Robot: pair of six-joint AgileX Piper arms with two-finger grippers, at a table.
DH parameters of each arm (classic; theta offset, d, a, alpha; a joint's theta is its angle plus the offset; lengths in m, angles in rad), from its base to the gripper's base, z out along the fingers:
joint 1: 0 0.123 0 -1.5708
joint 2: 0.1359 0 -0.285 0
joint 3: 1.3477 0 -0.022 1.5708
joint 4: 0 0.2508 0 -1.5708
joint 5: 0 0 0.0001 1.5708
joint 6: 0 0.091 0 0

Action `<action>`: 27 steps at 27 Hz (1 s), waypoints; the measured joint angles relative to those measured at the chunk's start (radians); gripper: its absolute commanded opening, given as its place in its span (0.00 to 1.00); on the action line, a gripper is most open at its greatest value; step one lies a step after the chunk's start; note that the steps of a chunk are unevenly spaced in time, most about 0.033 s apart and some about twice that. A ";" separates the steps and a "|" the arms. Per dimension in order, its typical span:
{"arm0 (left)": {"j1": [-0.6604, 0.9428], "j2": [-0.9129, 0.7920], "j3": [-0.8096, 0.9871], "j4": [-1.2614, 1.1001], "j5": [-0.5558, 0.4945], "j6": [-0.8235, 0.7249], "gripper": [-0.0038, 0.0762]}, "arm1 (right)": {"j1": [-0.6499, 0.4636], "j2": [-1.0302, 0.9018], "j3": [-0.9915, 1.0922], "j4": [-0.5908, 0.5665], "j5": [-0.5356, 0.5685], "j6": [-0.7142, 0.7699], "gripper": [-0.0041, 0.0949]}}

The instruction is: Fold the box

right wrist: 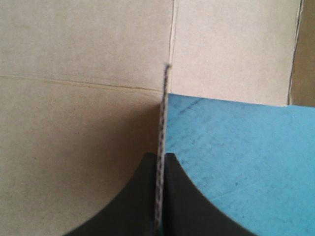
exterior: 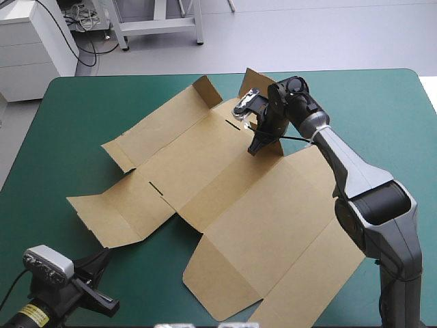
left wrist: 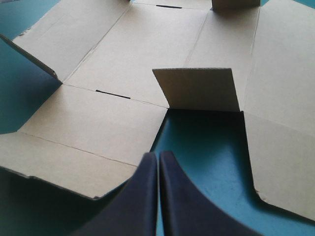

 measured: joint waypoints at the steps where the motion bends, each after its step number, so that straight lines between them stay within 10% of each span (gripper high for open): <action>1: 0.000 0.000 0.000 0.000 0.000 0.000 0.04 | 0.000 0.000 0.000 0.047 -0.002 -0.068 0.02; 27: 0.000 0.000 0.000 0.000 0.000 0.000 0.04 | 0.168 0.069 -0.004 0.022 -0.005 -0.376 0.02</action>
